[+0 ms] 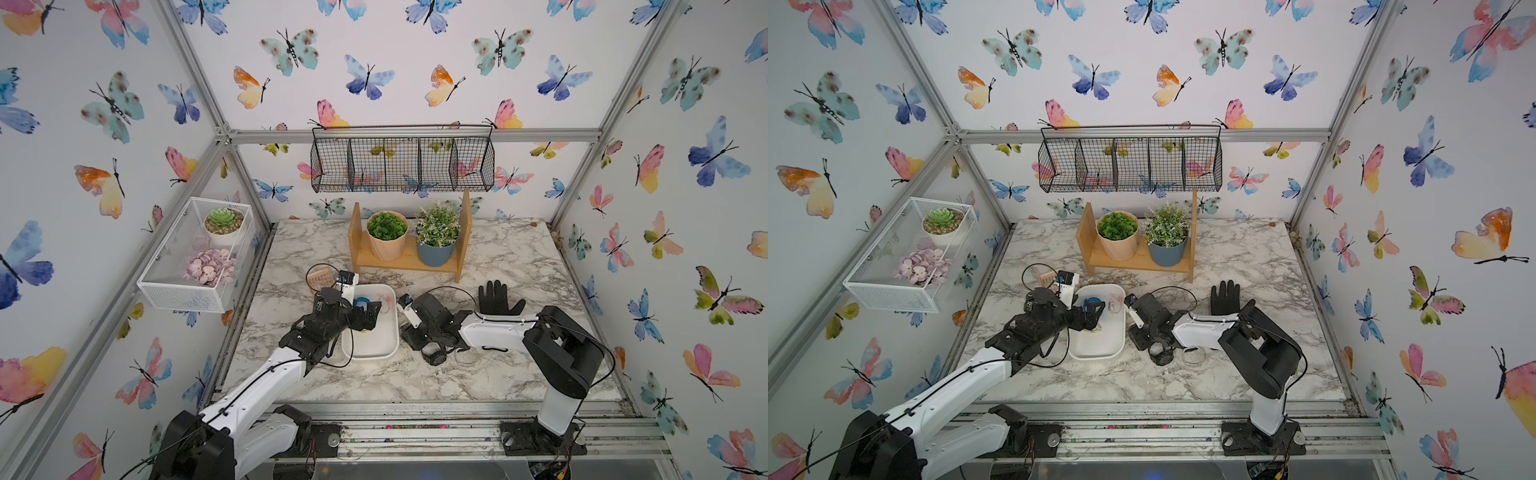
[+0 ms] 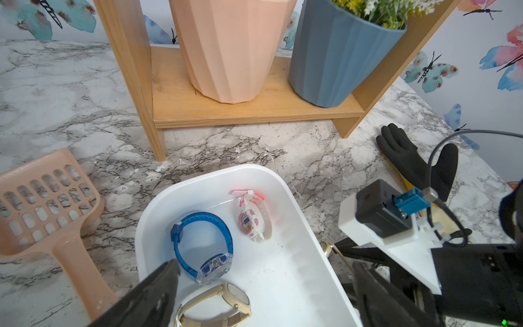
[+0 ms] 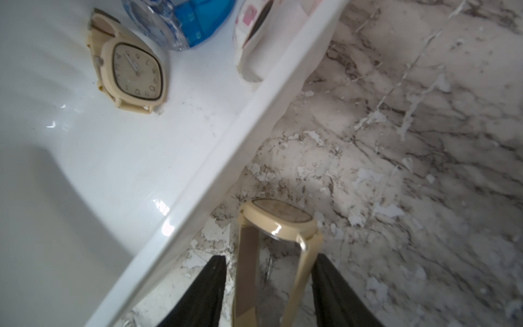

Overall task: Put the watch into the storage box
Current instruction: Pick up the watch at the center of the board.

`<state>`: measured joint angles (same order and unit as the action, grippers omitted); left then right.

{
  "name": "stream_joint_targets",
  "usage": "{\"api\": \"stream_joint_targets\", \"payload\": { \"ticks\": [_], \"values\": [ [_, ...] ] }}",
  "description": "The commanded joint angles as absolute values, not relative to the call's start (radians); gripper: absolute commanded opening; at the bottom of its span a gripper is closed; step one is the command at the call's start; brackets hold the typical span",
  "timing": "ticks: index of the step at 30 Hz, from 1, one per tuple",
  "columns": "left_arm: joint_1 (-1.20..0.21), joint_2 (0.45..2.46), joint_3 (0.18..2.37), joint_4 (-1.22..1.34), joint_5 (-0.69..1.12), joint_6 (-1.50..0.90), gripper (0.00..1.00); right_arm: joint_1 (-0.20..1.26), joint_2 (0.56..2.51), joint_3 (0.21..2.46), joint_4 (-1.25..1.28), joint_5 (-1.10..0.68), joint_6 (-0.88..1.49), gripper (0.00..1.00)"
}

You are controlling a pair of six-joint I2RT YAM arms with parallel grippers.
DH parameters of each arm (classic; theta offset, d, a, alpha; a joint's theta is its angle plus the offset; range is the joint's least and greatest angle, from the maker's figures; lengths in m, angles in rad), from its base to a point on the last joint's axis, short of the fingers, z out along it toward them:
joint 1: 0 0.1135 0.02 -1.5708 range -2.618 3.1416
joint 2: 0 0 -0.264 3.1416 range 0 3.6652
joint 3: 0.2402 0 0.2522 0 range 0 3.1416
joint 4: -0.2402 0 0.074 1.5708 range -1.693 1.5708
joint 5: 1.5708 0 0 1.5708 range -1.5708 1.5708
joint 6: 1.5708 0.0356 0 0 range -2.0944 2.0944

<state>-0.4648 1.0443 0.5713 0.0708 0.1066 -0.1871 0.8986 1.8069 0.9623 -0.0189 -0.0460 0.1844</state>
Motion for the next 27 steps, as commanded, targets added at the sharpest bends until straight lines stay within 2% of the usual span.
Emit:
{"api": "stream_joint_targets", "payload": {
  "ticks": [1, 7, 13, 17, 27],
  "values": [
    [-0.466, 1.029, 0.555, 0.089, 0.091, -0.181, 0.99, 0.907, 1.828, 0.982, -0.037, -0.014, 0.201, 0.49],
    [-0.467, 1.023, 0.555, 0.089, 0.088, -0.183, 0.99, 0.907, 1.825, 0.982, -0.038, -0.005, 0.206, 0.32],
    [-0.467, 1.019, 0.552, 0.089, 0.084, -0.184, 0.99, 0.907, 1.818, 0.980, -0.041, 0.007, 0.210, 0.20],
    [-0.467, 1.016, 0.552, 0.089, 0.084, -0.186, 0.98, 0.907, 1.810, 0.976, -0.036, 0.014, 0.212, 0.03],
    [-0.467, 0.999, 0.555, 0.092, 0.079, -0.193, 0.99, 0.907, 1.738, 0.974, -0.033, 0.041, 0.202, 0.02]
  ]
}}
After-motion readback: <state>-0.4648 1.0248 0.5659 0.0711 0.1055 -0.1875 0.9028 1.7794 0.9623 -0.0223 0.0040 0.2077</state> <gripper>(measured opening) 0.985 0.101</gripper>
